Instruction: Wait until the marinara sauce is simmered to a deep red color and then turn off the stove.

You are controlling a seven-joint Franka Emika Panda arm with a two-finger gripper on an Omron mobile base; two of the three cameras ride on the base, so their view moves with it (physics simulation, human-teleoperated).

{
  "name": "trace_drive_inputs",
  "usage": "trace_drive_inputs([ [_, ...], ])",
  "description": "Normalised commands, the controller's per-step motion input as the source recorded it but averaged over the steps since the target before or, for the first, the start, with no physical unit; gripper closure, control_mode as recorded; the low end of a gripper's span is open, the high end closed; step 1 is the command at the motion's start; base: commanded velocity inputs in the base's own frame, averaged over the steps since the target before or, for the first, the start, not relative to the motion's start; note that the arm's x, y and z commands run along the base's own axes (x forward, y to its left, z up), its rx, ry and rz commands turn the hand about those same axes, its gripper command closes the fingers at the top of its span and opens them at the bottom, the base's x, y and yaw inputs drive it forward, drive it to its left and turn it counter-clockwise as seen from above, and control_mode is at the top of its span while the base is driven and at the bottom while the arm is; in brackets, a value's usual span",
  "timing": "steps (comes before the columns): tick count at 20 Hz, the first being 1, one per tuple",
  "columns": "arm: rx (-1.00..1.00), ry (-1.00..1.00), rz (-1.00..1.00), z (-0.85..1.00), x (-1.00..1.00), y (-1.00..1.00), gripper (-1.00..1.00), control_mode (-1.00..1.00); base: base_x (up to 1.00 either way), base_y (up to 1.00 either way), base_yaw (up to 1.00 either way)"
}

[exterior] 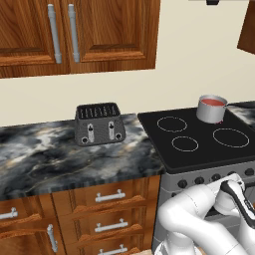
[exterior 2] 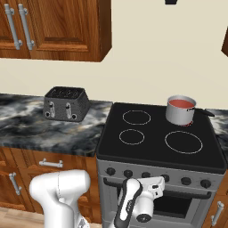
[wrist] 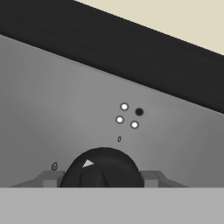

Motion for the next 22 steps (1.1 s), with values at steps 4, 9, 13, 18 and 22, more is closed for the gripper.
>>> trace_drive_inputs([
  [4, 0.0, 0.0, 0.0, 0.0, 0.0, 0.0, 1.0, -1.0, 0.0, 0.0, 0.0],
  [9, 0.0, 0.0, 0.0, 0.0, 0.0, 0.0, 1.0, -1.0, 0.0, 0.0, 0.0],
  [13, 0.0, 0.0, 0.0, 0.0, 0.0, 0.0, 1.0, -1.0, 0.0, 0.0, 0.0],
  [18, 0.0, 0.0, 0.0, 0.0, 0.0, 0.0, 1.0, -1.0, 0.0, 0.0, 0.0],
  [22, 0.0, 0.0, 0.0, 0.0, 0.0, 0.0, 1.0, -1.0, 0.0, 0.0, 0.0],
])
